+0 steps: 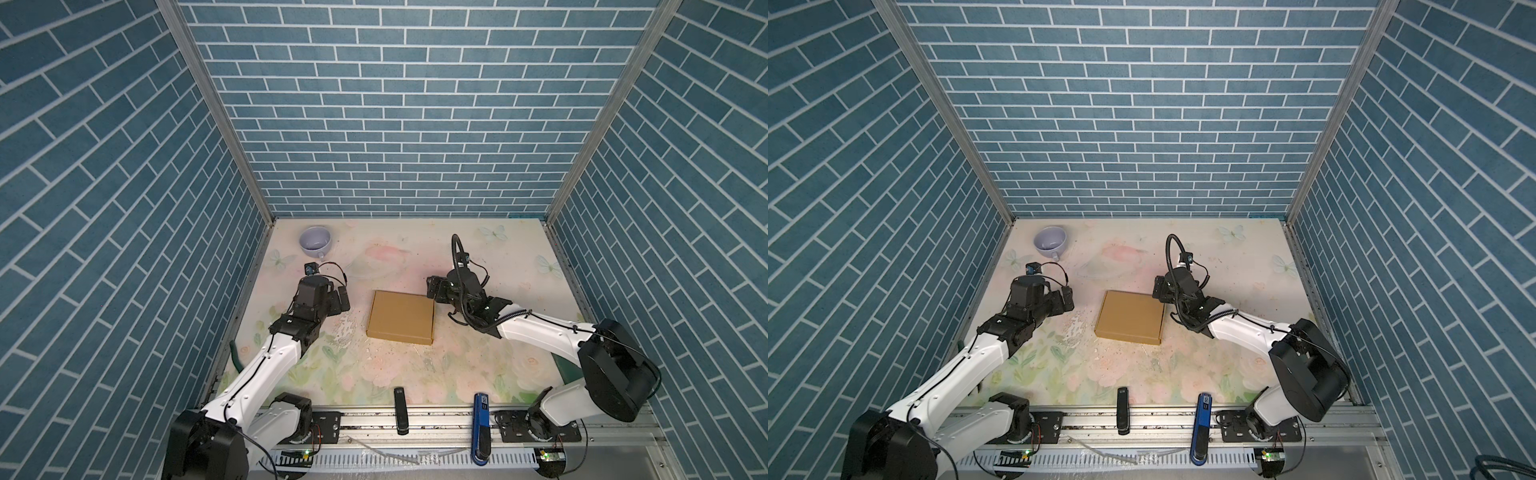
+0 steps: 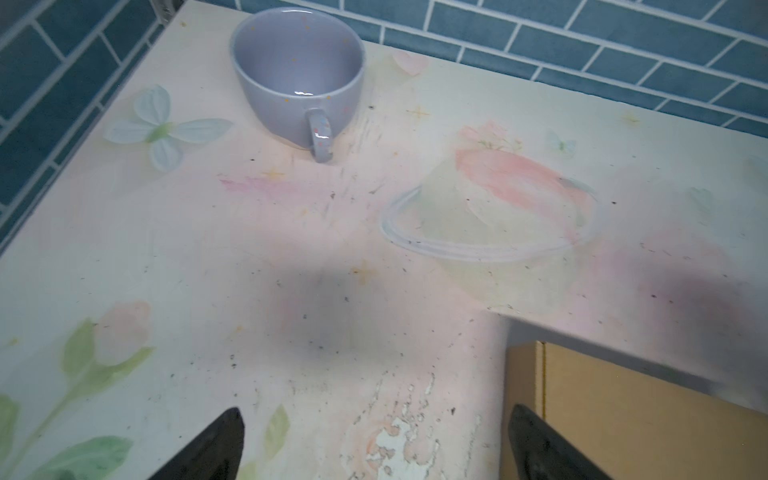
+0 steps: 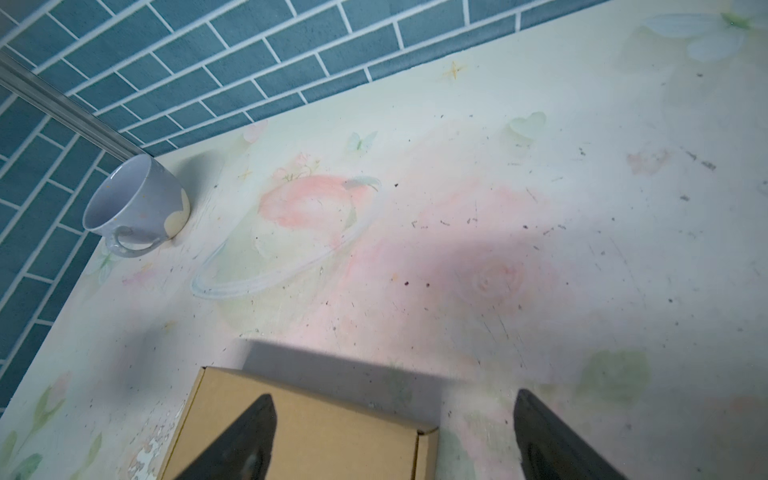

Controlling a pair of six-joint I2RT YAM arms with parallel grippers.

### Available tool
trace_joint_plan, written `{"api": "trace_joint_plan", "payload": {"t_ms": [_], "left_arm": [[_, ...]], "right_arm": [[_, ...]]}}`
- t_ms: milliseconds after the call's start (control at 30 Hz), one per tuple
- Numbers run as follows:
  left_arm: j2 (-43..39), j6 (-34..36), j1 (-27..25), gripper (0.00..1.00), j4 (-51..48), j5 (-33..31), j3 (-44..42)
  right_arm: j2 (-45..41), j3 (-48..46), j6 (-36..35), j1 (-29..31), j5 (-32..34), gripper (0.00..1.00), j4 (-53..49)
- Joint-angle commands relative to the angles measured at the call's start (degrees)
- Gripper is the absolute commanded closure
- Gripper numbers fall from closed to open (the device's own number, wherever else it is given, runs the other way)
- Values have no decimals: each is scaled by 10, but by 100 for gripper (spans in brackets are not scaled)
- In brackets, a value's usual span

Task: Fold the paper box

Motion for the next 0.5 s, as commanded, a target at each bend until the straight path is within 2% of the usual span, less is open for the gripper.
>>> {"api": "trace_joint_plan", "payload": {"t_ms": [0, 100, 233, 333, 467], "left_arm": [[8, 22, 9, 0, 52, -72, -21], [24, 30, 11, 0, 95, -107, -39], [41, 53, 17, 0, 133, -109, -35], [55, 86, 21, 0, 159, -133, -32], [71, 89, 43, 0, 183, -111, -26]], "right_arm": [[4, 18, -30, -12, 31, 11, 24], [-15, -11, -33, -19, 50, 10, 59], [-61, -59, -48, -29, 92, 6, 99], [-89, -70, -67, -36, 101, 5, 91], [-117, -72, -78, -40, 105, 5, 50]]}}
